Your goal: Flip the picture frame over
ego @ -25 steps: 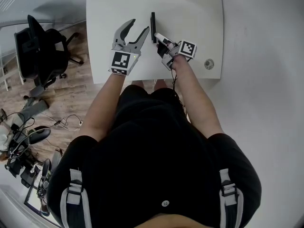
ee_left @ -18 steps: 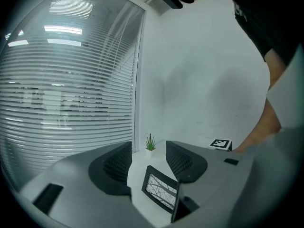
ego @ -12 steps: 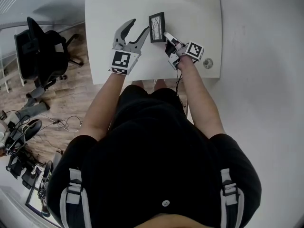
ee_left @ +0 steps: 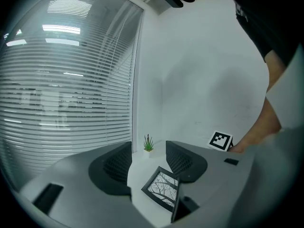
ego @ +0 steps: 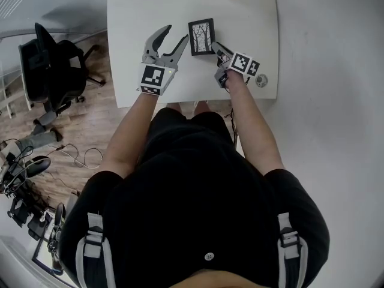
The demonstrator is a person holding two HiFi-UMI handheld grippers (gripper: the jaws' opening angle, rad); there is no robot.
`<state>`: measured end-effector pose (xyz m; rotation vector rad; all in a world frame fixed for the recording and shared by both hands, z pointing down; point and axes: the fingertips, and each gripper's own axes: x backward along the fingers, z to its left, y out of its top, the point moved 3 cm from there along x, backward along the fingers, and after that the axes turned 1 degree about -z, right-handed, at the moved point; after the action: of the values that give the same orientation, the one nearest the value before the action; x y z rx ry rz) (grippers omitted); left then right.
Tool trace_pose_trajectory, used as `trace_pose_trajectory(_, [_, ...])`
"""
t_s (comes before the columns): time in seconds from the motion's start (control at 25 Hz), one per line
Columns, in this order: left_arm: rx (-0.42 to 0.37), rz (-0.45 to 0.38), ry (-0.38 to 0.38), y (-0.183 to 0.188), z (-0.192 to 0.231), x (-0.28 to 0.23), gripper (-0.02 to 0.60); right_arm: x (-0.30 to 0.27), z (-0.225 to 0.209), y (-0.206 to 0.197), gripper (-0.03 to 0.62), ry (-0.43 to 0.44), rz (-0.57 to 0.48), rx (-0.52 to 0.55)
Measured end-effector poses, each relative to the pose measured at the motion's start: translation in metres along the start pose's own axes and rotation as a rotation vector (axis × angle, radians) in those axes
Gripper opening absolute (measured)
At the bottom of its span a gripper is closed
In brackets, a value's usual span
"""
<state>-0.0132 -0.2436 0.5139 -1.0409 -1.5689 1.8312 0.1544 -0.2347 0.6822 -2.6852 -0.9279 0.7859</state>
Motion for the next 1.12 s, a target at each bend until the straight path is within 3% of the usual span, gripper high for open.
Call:
trace_pose_trajectory(0.16, [-0.004,-0.001,-0.001,0.002,-0.001,0.0,0.227,-0.002,-0.002,-0.002,0.065,-0.085,0.039,0.143])
trace_pose_trajectory(0.2, [-0.004,-0.002,-0.001,0.003,-0.001,0.001,0.227,-0.002,-0.003,-0.003,0.087,-0.112,0.051,0.174])
trace_pose_trajectory(0.28, [-0.005,-0.003,-0.002,0.004,-0.002,0.001,0.227,-0.002,-0.009,-0.004,0.197,-0.192,0.077,0.263])
trace_pose_trajectory(0.44, [-0.004,-0.003,-0.009,0.008,-0.002,0.002,0.227,0.005,0.001,0.006,0.227,-0.321,0.071,0.548])
trace_pose_trajectory(0.68, [-0.004,0.004,-0.022,0.014,-0.004,0.008,0.227,0.015,0.054,0.018,0.227,-0.23,0.036,0.723])
trace_pose_trajectory(0.92, [0.003,0.015,-0.059,0.039,-0.005,0.023,0.227,0.041,0.139,0.041,0.225,-0.07,-0.053,0.92])
trace_pose_trajectory(1.12, [-0.003,-0.001,-0.12,0.072,-0.017,0.044,0.202,0.079,0.203,0.054,0.144,0.048,-0.157,0.981])
